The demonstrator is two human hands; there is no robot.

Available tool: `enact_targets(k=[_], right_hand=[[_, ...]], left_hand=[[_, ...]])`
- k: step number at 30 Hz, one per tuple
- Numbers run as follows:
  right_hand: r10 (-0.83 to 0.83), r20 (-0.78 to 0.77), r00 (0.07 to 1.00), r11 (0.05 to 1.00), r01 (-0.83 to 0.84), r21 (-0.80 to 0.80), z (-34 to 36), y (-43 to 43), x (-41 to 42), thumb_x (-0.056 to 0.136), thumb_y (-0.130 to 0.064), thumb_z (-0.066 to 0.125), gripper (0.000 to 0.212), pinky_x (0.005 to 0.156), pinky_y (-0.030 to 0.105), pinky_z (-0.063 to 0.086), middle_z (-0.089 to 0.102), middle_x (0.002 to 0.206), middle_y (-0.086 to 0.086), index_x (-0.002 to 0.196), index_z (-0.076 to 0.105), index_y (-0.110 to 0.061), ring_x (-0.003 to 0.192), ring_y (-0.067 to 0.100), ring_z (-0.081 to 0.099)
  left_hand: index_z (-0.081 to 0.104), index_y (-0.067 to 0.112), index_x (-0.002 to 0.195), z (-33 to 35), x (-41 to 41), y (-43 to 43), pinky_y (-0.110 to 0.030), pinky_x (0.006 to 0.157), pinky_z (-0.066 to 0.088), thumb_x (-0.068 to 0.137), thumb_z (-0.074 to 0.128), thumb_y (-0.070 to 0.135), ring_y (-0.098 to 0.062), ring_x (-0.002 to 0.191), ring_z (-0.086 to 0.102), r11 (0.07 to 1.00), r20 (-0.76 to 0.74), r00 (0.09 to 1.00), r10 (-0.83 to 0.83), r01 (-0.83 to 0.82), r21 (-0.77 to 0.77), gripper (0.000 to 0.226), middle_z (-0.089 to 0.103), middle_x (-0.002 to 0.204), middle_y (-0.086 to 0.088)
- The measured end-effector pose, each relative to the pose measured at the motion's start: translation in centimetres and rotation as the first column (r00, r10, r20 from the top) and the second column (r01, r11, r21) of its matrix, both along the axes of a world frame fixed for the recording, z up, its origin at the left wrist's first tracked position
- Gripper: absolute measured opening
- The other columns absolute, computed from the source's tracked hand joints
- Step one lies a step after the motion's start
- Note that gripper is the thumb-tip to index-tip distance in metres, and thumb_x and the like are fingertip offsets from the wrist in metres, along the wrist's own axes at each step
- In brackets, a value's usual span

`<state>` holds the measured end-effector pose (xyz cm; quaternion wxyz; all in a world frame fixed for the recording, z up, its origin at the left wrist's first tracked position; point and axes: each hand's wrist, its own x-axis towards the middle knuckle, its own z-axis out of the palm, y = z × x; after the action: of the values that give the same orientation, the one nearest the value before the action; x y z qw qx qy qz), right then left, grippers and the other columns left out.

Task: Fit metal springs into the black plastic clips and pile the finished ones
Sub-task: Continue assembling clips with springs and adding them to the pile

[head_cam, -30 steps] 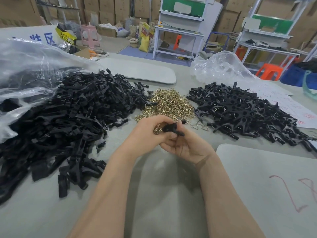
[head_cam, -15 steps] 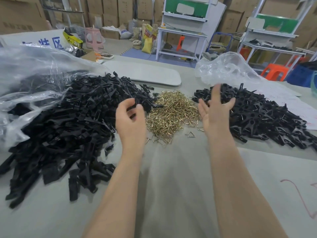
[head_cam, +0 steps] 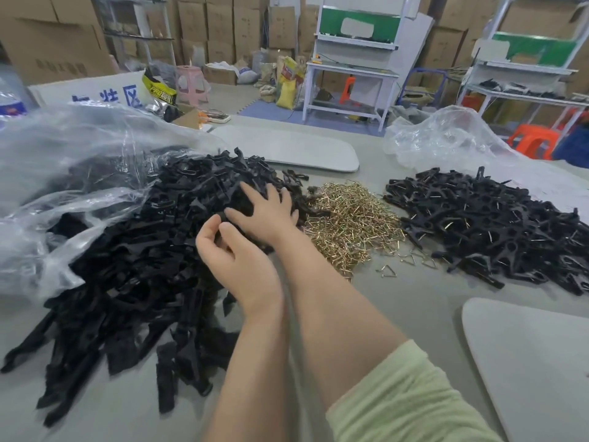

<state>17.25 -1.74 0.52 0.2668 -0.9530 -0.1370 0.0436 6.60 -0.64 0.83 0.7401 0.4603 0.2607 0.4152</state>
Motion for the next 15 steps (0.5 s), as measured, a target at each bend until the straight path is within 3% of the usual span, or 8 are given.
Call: enact_targets(k=[2, 4, 6, 7, 9, 12, 15], right_hand=[[0.066, 0.064, 0.996, 0.998, -0.065, -0.019, -1.2, 0.3, -1.1, 0.093, -0.053, 0.046, 0.060, 0.114, 0.053, 0.014, 0.012, 0.158, 0.009, 0.147, 0.025, -0.037, 0.144, 0.031, 0.004], [0.084, 0.180, 0.980, 0.996, -0.079, -0.034, -2.6, 0.3, -3.2, 0.097, -0.047, 0.040, 0.046, 0.109, 0.046, 0.026, 0.028, 0.148, 0.007, 0.142, 0.036, -0.036, 0.136, 0.029, 0.021], [0.138, 0.285, 0.949, 0.979, -0.087, -0.185, -3.2, -0.9, -5.1, 0.099, -0.042, 0.034, 0.037, 0.103, 0.043, 0.033, 0.041, 0.136, 0.001, 0.134, 0.044, -0.032, 0.126, 0.025, 0.033], [0.192, 0.297, 0.935, 0.954, -0.107, -0.280, -3.2, -1.8, -5.7, 0.099, -0.038, 0.035, 0.035, 0.100, 0.041, 0.035, 0.044, 0.132, 0.000, 0.131, 0.046, -0.029, 0.123, 0.024, 0.038], [0.207, 0.280, 0.937, 0.948, -0.121, -0.296, -2.5, -4.0, -6.7, 0.096, -0.031, 0.045, 0.030, 0.090, 0.037, 0.037, 0.051, 0.123, 0.001, 0.123, 0.053, -0.024, 0.115, 0.026, 0.045], [0.071, 0.352, 0.933, 0.997, -0.065, -0.028, -1.9, -6.8, -8.4, 0.091, -0.025, 0.054, 0.019, 0.081, 0.035, 0.041, 0.064, 0.105, 0.002, 0.106, 0.065, -0.020, 0.100, 0.027, 0.056], [-0.161, 0.276, 0.948, 0.926, 0.047, 0.376, -1.7, -8.7, -9.6, 0.090, -0.015, 0.059, 0.016, 0.088, 0.037, 0.047, 0.070, 0.100, 0.001, 0.102, 0.070, -0.014, 0.094, 0.018, 0.063]], left_hand=[[0.050, 0.007, 0.121, 0.1, 0.1, 0.0, -0.020, 0.092, 0.046, 0.099, 0.040, 0.014, -0.020, 0.112, 0.055, 1.000, 0.032, 0.999, 0.010, -0.010, 0.012, 0.025, 0.054, 0.124, -0.012], [0.051, 0.009, 0.121, 0.4, -0.2, -0.4, -0.016, 0.092, 0.044, 0.099, 0.040, 0.015, -0.010, 0.109, 0.054, 0.998, 0.039, 0.999, 0.009, -0.011, 0.064, 0.025, 0.054, 0.124, -0.009], [0.051, 0.011, 0.120, 0.6, -0.4, -0.9, -0.016, 0.096, 0.040, 0.098, 0.041, 0.014, -0.004, 0.111, 0.051, 0.991, 0.047, 0.999, -0.001, -0.005, 0.135, 0.024, 0.053, 0.122, -0.002], [0.051, 0.012, 0.118, 0.6, -0.5, -1.2, -0.019, 0.100, 0.039, 0.098, 0.041, 0.013, -0.005, 0.113, 0.050, 0.986, 0.053, 0.999, -0.007, -0.002, 0.164, 0.023, 0.053, 0.122, -0.001], [0.051, 0.015, 0.115, 0.6, -0.6, -1.4, -0.018, 0.099, 0.040, 0.098, 0.042, 0.011, -0.006, 0.112, 0.051, 0.981, 0.069, 0.997, -0.035, 0.021, 0.193, 0.019, 0.053, 0.122, -0.003], [0.054, 0.010, 0.112, 0.4, -0.3, -1.5, -0.008, 0.082, 0.042, 0.097, 0.043, 0.007, -0.007, 0.101, 0.054, 0.979, 0.070, 0.993, -0.092, 0.077, 0.191, 0.019, 0.056, 0.114, -0.004], [0.056, 0.017, 0.103, 0.1, -0.2, -2.0, -0.021, 0.084, 0.047, 0.095, 0.044, 0.009, -0.014, 0.099, 0.060, 0.954, -0.023, 0.973, -0.229, 0.229, 0.193, 0.016, 0.060, 0.101, 0.007]])
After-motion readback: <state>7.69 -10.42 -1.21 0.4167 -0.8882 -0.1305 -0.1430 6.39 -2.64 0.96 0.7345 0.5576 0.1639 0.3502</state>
